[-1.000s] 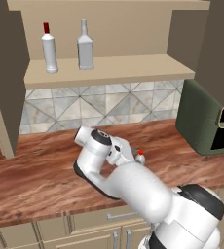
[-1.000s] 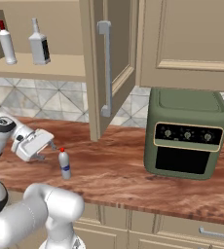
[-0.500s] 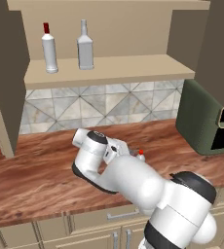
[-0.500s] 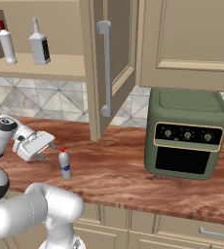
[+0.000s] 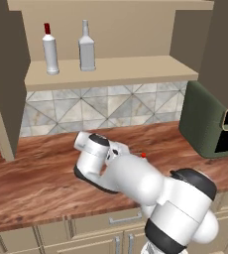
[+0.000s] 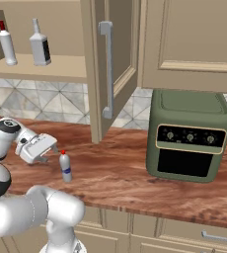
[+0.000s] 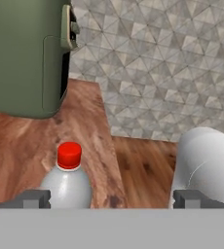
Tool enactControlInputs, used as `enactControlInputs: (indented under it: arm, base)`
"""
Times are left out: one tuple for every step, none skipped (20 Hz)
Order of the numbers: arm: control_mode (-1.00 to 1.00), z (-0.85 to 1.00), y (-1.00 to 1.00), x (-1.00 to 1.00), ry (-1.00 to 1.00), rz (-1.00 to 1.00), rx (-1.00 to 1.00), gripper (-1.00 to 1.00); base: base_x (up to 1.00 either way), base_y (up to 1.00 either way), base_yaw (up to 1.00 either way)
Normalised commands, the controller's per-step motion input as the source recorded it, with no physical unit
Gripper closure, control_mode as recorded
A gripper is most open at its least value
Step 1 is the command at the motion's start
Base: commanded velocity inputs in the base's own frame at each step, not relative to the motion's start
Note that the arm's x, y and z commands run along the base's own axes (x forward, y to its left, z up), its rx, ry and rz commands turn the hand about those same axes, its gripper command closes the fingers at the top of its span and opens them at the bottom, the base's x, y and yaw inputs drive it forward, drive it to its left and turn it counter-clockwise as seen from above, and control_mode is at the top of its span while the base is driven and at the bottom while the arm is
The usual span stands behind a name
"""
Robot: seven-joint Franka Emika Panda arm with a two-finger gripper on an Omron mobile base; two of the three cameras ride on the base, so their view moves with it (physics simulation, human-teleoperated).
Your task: Sort all alcoholic drinks to one cabinet, and non-alcoholic drinks to the other.
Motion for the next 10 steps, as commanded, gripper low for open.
enactControlInputs:
  arm:
    - [-1.0,-0.18,0.0,0.2,0.0,0.0,0.0,-1.0]
    - [-1.0,-0.17,0.0,0.21,0.0,0.0,0.0,-1.0]
    - [-1.0,-0.16,0.0,0.22,0.0,0.0,0.0,-1.0]
    - [-1.0,-0.16,0.0,0.23,0.0,0.0,0.0,-1.0]
    - [-1.0,-0.14,0.0,0.18,0.0,0.0,0.0,-1.0]
    - [-1.0,-0.1,0.0,0.19,0.0,0.0,0.0,-1.0]
    - [-1.0,-0.1,0.0,0.16,0.0,0.0,0.0,-1.0]
    - [-1.0,-0.11,0.0,0.2,0.0,0.0,0.0,-1.0]
    - [-1.0,-0.11,0.0,0.21,0.0,0.0,0.0,-1.0]
    - [-1.0,-0.11,0.0,0.19,0.0,0.0,0.0,-1.0]
  base:
    - [0.0,0.0,0.0]
    - [0.0,0.0,0.0]
    - [0.0,0.0,0.0]
    - [0.0,0.0,0.0]
    - [0.0,0.0,0.0]
    - [0.0,0.0,0.0]
    - [0.0,0.0,0.0]
    - [0.0,0.0,0.0]
    - [0.0,0.0,0.0]
    - [0.0,0.0,0.0]
